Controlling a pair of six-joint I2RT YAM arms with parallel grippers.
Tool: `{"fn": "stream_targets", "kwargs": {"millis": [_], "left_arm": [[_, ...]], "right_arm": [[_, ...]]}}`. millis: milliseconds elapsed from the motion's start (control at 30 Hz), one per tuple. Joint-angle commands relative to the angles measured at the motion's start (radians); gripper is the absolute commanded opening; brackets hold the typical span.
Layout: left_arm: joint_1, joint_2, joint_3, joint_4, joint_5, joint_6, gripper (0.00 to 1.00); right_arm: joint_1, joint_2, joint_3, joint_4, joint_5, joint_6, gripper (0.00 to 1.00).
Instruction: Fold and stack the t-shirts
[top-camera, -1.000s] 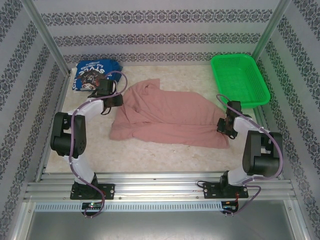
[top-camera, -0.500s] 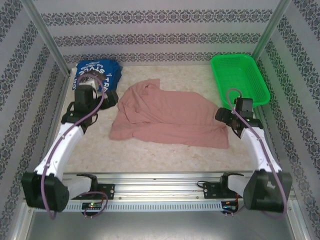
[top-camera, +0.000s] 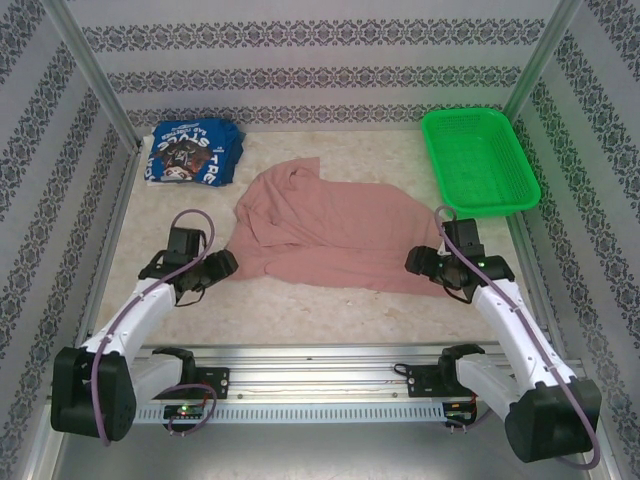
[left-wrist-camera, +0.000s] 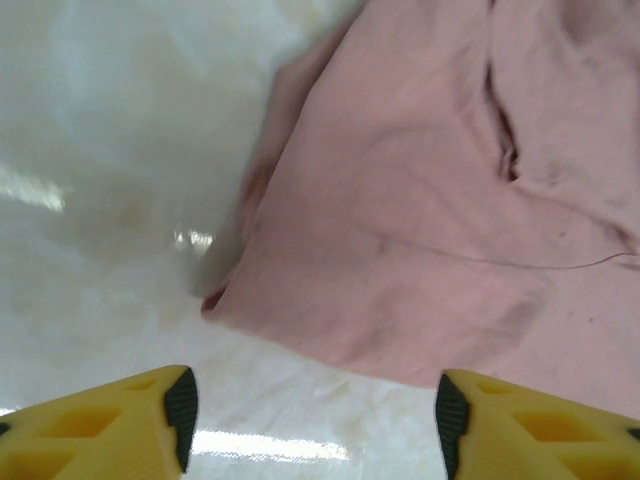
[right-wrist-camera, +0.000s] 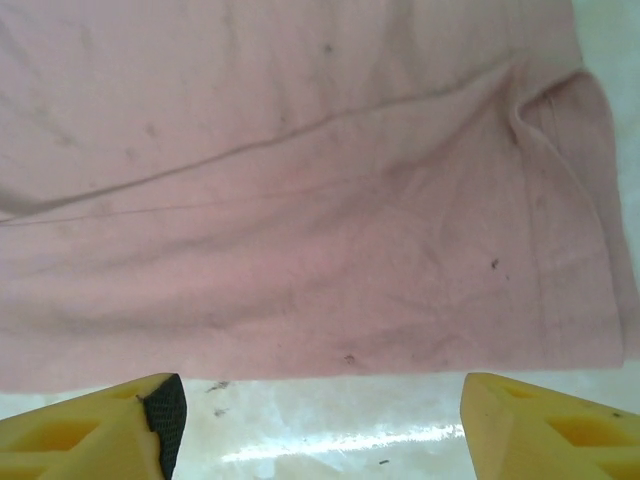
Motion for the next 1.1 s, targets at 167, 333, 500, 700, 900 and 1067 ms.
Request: {"fn": "stream_targets", "kwargs": {"millis": [167, 333, 500, 700, 900, 1067], "left_arm": [[0.0, 0.136, -0.059, 0.213, 0.077, -0.063, 0.55], [-0.013, 0.216, -0.06, 0.299, 0.023, -0.044, 0.36], [-0.012, 0.252, -0.026, 0.335, -0.049, -0.005, 0.12], [0.01, 0.168, -0.021, 0.252, -0.165, 0.054, 0.06], [0.036, 0.112, 0.005, 0.17, -0.207, 0.111, 0.06], [0.098, 0.074, -0.022, 0.136, -0.198, 0.123, 0.06]], "right_arm": [[-0.022, 0.073, -0.098, -0.015, 0.11, 0.114, 0.67], [-0.084, 0.145, -0.125, 0.029, 0.135, 0.122, 0.66], [-0.178, 0.218, -0.113, 0.082, 0.143, 0.091, 0.65], [-0.222, 0.348, -0.072, 0.126, 0.087, 0.079, 0.61], [-0.225, 0.421, -0.045, 0.173, 0.069, 0.092, 0.48], [-0.228, 0.415, -0.051, 0.175, 0.074, 0.099, 0.29]]}}
